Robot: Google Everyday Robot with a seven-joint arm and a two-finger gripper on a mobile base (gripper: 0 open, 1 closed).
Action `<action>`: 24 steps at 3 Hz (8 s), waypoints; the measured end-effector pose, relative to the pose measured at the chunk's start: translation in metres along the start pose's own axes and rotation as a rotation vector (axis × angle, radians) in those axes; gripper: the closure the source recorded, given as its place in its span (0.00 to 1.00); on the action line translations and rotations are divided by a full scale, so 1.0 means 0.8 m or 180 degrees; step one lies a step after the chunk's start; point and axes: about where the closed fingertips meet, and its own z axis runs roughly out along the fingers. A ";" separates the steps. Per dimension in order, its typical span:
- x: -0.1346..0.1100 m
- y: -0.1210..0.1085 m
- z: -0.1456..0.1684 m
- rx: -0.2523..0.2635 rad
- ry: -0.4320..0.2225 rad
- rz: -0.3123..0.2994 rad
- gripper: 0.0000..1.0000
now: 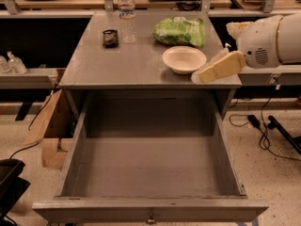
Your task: Place water bottle into top drawer
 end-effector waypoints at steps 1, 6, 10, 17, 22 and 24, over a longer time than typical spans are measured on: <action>-0.018 -0.034 0.035 0.0042 -0.0285 0.0006 0.00; -0.111 -0.184 0.198 0.0550 -0.1055 0.0108 0.00; -0.176 -0.215 0.403 0.0444 -0.1416 0.0534 0.00; -0.165 -0.195 0.523 0.0300 -0.1390 0.0906 1.00; -0.159 -0.024 0.240 -0.0415 -0.1509 0.0663 1.00; -0.097 0.100 0.184 -0.1222 -0.1796 0.0500 1.00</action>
Offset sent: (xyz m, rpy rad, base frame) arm 0.2054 0.0377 0.0495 0.3185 -0.2934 -0.0212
